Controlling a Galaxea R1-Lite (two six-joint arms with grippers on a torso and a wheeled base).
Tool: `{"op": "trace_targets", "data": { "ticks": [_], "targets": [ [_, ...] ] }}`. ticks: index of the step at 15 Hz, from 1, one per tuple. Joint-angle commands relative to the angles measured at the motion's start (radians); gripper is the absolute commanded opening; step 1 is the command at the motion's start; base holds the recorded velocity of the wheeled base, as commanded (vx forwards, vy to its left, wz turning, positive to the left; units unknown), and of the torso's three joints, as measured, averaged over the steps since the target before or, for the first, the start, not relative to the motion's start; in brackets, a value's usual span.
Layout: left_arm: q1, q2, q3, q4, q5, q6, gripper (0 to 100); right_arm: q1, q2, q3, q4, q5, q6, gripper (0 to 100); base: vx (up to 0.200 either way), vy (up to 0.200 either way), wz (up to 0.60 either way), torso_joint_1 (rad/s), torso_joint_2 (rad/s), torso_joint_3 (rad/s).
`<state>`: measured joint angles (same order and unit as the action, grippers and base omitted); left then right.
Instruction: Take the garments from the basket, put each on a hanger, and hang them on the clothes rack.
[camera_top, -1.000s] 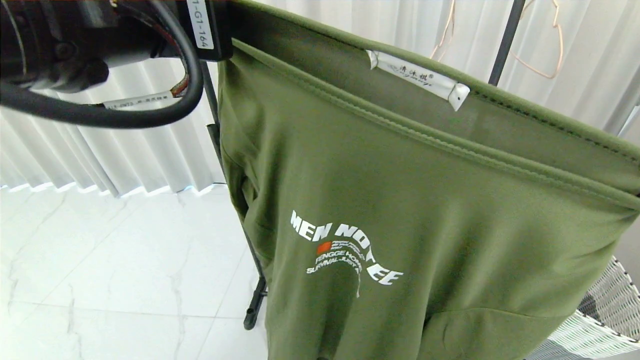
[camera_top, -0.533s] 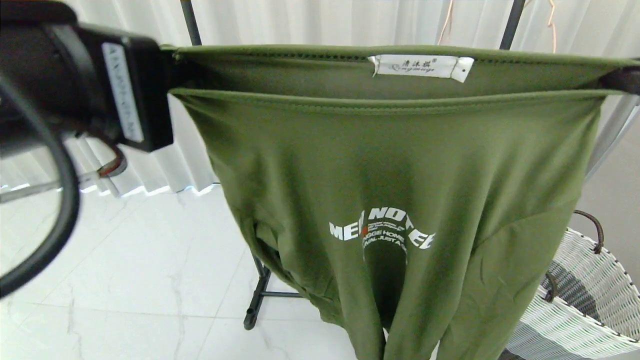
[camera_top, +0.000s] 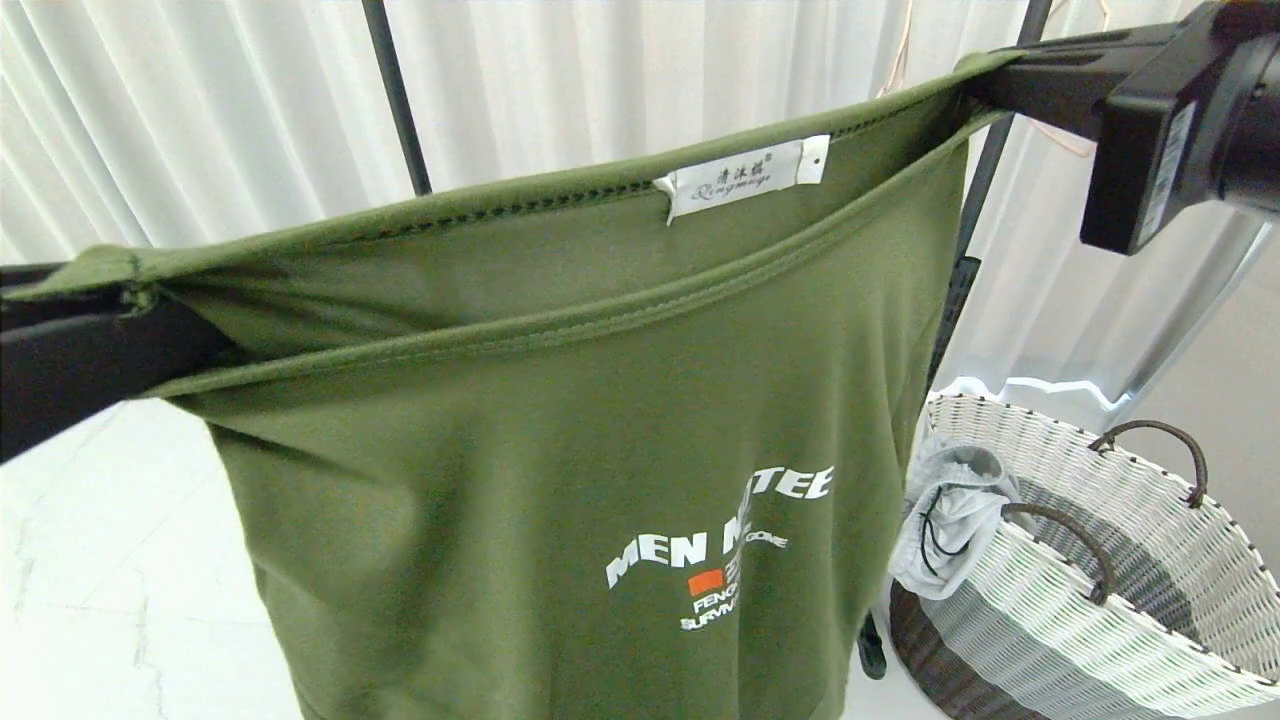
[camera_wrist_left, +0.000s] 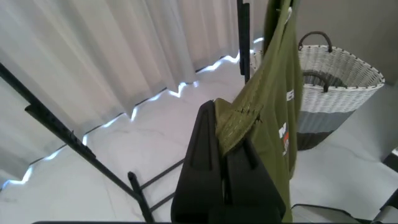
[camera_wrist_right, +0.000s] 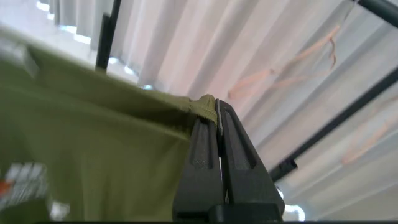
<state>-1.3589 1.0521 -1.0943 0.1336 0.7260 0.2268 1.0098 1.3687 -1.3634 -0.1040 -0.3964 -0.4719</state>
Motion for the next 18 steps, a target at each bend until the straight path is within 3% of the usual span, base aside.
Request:
{"op": "trace_targets", "data": {
  "ticks": [1, 4, 7, 9, 18],
  "targets": [
    [-0.014, -0.009, 0.004, 0.000, 0.001, 0.000, 0, 0.001, 0.018, 0.003, 0.003, -0.006, -0.002, 0, 0.000, 0.000, 0.00, 0.000, 0.00, 0.000],
    [0.037, 0.023, -0.055, -0.006, 0.006, 0.034, 0, -0.036, -0.019, -0.011, 0.007, -0.024, -0.002, 0, 0.000, 0.000, 0.00, 0.000, 0.00, 0.000],
    [0.264, 0.124, -0.180, -0.042, 0.000, 0.048, 0, -0.089, -0.092, -0.005, 0.073, -0.024, -0.001, 0, 0.000, 0.000, 0.00, 0.000, 0.00, 0.000],
    [0.351, 0.141, -0.154, -0.066, 0.000, 0.046, 0, -0.089, -0.160, 0.035, 0.178, -0.024, 0.003, 0, 0.000, 0.000, 0.00, 0.000, 0.00, 0.000],
    [0.339, 0.146, -0.168, -0.068, -0.003, 0.052, 0, -0.083, -0.181, 0.060, 0.196, -0.024, 0.003, 0, 0.000, 0.000, 0.00, 0.000, 0.00, 0.000]
  ]
}}
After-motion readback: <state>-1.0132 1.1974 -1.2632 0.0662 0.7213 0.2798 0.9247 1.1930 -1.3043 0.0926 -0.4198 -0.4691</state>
